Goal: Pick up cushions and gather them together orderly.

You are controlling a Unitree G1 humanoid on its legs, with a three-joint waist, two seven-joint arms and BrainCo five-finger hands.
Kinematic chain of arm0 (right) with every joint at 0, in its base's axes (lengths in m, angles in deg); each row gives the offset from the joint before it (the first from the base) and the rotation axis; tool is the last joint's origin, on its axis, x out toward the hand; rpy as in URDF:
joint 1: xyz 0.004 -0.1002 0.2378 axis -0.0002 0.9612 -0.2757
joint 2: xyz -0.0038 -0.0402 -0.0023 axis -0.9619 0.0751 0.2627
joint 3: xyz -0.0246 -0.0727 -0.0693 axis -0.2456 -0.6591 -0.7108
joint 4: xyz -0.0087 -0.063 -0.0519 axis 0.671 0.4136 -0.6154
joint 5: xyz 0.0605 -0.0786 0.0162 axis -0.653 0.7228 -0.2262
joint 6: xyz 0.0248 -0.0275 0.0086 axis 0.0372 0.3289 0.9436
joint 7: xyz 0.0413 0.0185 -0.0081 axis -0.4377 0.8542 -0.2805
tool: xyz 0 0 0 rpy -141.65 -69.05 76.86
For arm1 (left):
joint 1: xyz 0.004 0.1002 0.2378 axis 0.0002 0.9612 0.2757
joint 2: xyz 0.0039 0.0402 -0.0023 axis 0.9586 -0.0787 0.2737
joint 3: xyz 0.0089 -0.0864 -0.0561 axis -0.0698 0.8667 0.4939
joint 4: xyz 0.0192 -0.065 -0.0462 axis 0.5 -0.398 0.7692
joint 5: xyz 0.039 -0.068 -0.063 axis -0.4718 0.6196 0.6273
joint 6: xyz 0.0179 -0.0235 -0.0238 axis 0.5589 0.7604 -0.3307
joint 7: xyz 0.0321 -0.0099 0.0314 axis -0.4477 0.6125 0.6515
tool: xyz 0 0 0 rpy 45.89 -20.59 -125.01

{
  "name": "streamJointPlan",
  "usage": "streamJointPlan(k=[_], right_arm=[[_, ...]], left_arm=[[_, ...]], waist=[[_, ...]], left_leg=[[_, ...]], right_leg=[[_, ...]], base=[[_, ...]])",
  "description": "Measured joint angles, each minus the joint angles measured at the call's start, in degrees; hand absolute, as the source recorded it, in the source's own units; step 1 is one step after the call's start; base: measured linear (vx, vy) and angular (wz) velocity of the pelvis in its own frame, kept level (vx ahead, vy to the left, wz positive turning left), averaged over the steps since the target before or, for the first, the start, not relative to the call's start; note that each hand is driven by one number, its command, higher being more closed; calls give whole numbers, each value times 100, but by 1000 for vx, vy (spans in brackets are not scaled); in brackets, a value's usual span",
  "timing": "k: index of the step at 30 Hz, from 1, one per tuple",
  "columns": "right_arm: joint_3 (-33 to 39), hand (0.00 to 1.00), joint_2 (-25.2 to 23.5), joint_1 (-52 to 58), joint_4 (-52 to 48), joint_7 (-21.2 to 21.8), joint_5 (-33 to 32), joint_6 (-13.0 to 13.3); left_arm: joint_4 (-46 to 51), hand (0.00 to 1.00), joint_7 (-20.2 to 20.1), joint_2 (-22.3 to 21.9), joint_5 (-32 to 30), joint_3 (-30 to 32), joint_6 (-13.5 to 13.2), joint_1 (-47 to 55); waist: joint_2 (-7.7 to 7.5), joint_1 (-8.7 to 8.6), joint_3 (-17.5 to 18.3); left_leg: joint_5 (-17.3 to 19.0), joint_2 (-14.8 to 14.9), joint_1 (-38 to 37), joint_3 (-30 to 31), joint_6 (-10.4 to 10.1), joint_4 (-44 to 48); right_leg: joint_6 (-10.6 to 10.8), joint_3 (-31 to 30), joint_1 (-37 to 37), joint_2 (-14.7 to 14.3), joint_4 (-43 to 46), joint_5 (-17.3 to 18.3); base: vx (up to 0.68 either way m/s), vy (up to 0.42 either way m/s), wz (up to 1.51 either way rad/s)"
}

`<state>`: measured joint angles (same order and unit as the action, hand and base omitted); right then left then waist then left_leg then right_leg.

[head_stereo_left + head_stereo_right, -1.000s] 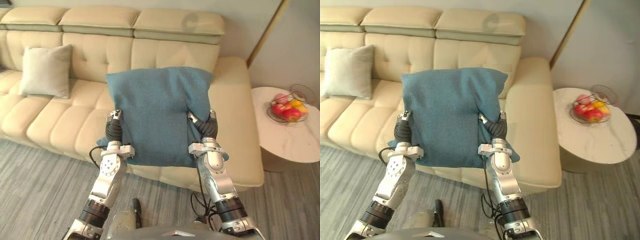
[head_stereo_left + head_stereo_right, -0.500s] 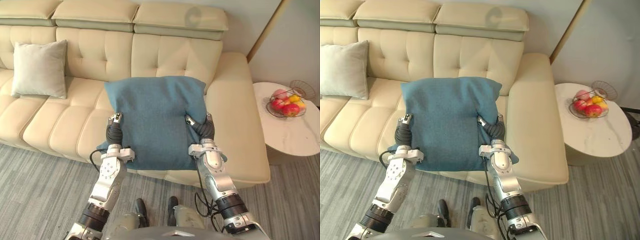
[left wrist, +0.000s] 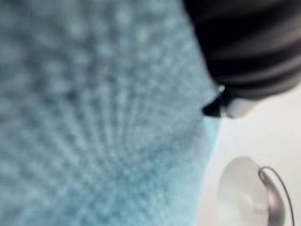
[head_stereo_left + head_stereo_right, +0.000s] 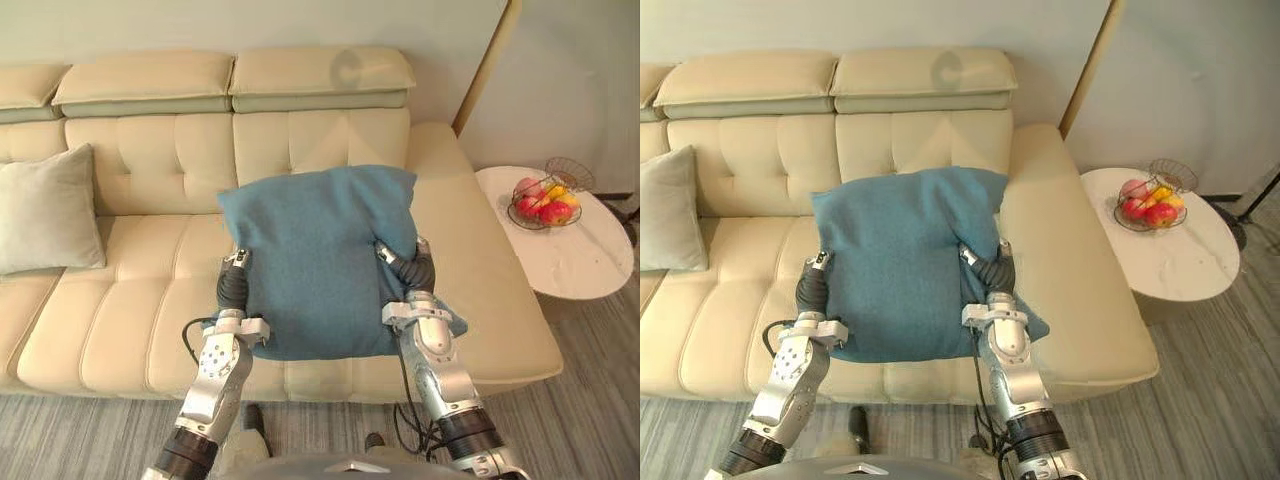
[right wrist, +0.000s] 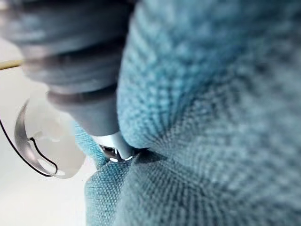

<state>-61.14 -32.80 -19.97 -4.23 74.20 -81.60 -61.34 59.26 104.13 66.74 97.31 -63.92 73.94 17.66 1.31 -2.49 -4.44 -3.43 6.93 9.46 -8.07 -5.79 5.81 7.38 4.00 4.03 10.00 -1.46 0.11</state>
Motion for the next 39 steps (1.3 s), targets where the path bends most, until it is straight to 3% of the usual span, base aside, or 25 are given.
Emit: streamJointPlan(k=[3, 6, 8, 9, 10, 11, 12, 13, 15, 16, 19, 25, 32, 37, 38, 39], right_arm=[[1, 100, 0, 1, 94, 2, 1, -11], [14, 100, 4, 27, 128, 3, 1, -27], [33, 100, 11, 44, 149, 3, 8, -27], [34, 100, 8, 45, 198, 3, 14, -27], [34, 100, 9, 45, 235, 3, 17, -27], [34, 100, 14, 49, 330, 3, 17, -32], [27, 100, 24, 66, 361, 7, 16, -48], [27, 100, 24, 65, 356, 8, 16, -47], [30, 100, 35, 65, 351, 7, 16, -38], [54, 100, 139, 68, 363, 7, 16, -38], [54, 100, 134, 75, 361, 7, 17, -48], [135, 100, 68, 87, 304, 8, 110, -48], [200, 100, 46, 191, 252, -17, 391, -56], [230, 100, 43, -410, 359, -288, 629, -130], [257, 100, 41, -920, 484, -484, 777, -182], [271, 100, 41, -1146, 563, -534, 783, -195]], left_arm=[[-4, 100, 1, 55, 1, -79, 10, 0], [1, 100, 0, 132, 1, -168, 17, -1], [3, 100, 0, 109, 0, -186, 23, -1], [15, 100, -1, 131, 0, -198, 28, -4], [14, 100, -1, 155, 0, -213, 38, -4], [2, 100, -1, 203, 0, -251, 62, -4], [-1, 100, -1, 222, 0, -259, 71, -18], [-1, 100, -1, 224, -1, -259, 71, -60], [-19, 100, -11, 330, -4, -278, 69, -237], [-106, 100, -13, 267, -4, -327, 75, -332], [-103, 100, -13, 262, -5, -339, 74, -342], [-85, 100, -16, 262, -7, -341, 75, -342], [-68, 100, -19, 262, -182, -377, 75, -348], [-304, 100, 32, 299, -229, -322, 69, -1067], [-594, 100, 148, 325, -230, -235, 60, -1647], [-746, 100, 191, 328, -230, -214, 59, -1896]], waist=[[-1, 50, 0], [12, 128, 1], [43, 142, 0], [20, 73, -18], [-14, 32, -38], [-24, -36, -59], [2, -130, -62], [-14, -135, -56], [-245, -141, -66], [-143, -166, -76], [46, -1, -51], [33, 63, -44], [1, 18, -10], [-8, 96, -53], [-15, 129, -348], [-17, 125, -419]], left_leg=[[228, -248, -5, -168, 240, 307], [670, -275, 76, -348, 247, 804], [800, -248, 66, -489, 329, 870], [801, -275, 9, -557, 338, 816], [781, -308, -68, -561, 365, 751], [742, -337, -200, -545, 417, 639], [705, -318, -277, -468, 373, 551], [670, -321, -272, -451, 346, 519], [621, -521, -176, -298, 333, 545], [602, -528, -88, -107, 312, 615], [428, -358, -66, 36, 248, 373], [-57, -270, -468, 110, 170, -597], [-159, -236, -536, 8, 142, -926], [-374, -173, 210, -138, 137, -964], [-440, -158, 349, -169, 153, -922], [-448, -147, 470, -169, 161, -854]], right_leg=[[59, -41, 22, 295, 73, -50], [161, -319, -228, 402, 606, 131], [94, -485, -755, 407, 1479, 240], [66, -553, -1224, 441, 2287, 236], [35, -560, -1322, 475, 2547, 225], [-229, -600, -1524, 480, 2927, 232], [-203, -647, -1507, 322, 2710, 701], [-177, -649, -1498, 230, 2433, 777], [-151, -793, -1387, 47, 1596, 409], [79, -626, -1358, 56, 1577, 407], [-46, -446, -1119, -135, 1032, 198], [-110, -284, -720, -321, 242, -180], [-148, -336, -733, -396, -10, -272], [-196, -473, -1535, -474, -90, -575], [-194, -532, -1670, -488, -101, -694], [-193, -538, -1764, -491, -100, -751]], base=[[58, 210, -15], [18, 149, -35], [-28, 109, -47], [-23, 118, -34], [-15, 89, -15], [1, 47, 9], [2, 18, 15], [10, 11, 25], [23, -59, 55], [47, -92, 65], [77, -83, 26], [71, -76, 7], [42, -22, -8], [-67, -8, -14], [-144, 6, -16], [-164, 3, -12]])
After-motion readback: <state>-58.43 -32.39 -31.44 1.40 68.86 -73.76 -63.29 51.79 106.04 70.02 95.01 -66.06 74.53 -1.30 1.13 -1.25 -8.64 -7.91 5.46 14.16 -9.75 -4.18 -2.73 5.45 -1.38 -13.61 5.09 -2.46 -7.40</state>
